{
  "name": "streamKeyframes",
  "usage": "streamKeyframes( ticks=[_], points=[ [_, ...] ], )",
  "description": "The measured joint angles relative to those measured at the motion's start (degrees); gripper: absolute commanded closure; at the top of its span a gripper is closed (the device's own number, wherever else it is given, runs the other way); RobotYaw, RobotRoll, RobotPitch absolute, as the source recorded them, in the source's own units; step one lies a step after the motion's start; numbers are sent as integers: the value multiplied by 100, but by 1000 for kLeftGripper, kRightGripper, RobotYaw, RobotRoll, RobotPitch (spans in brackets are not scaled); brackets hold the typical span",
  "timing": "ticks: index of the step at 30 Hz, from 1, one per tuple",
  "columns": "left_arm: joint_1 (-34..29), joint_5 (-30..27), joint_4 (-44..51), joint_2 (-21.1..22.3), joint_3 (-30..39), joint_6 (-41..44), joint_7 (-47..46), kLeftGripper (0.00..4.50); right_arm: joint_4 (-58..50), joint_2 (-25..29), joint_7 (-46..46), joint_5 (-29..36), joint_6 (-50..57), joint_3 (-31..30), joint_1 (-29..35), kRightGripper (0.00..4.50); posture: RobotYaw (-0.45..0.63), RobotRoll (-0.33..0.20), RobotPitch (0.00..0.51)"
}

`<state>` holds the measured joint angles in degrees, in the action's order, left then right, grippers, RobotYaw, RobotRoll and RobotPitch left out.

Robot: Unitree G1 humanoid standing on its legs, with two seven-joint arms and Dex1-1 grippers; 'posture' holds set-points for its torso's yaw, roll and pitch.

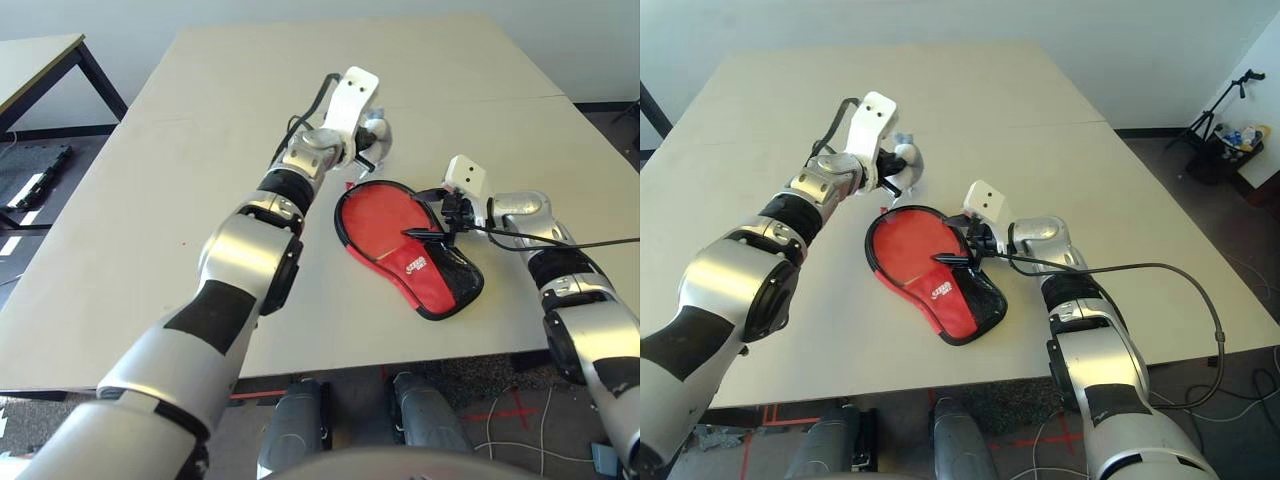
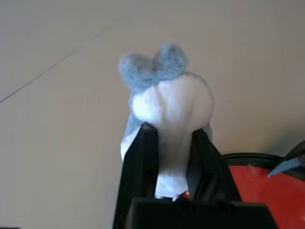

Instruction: Store the ping-pong paddle in its case and zip it.

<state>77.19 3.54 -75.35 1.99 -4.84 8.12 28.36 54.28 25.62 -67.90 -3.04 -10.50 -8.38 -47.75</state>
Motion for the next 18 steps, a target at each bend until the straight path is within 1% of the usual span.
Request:
streamKeyframes(
  ticks=[3, 7, 13, 18],
  points=[
    [0, -7, 83, -146, 0, 7, 218, 1341, -9, -28, 34, 1, 9, 0, 0, 0, -98, 0, 112],
    [37, -8, 205, -45, 2, 10, 323, 56, -17, -79, 59, 14, 16, 0, 7, 0, -91, 0, 114],
    [209, -3, 325, 551, 53, 32, 412, 22, -7, -84, 91, 30, 15, 1, 14, 0, -76, 0, 114],
    [224, 113, 405, 903, -10, 31, 613, 22, 12, -93, 92, 33, 15, 2, 2, 0, -69, 0, 114]
  ],
)
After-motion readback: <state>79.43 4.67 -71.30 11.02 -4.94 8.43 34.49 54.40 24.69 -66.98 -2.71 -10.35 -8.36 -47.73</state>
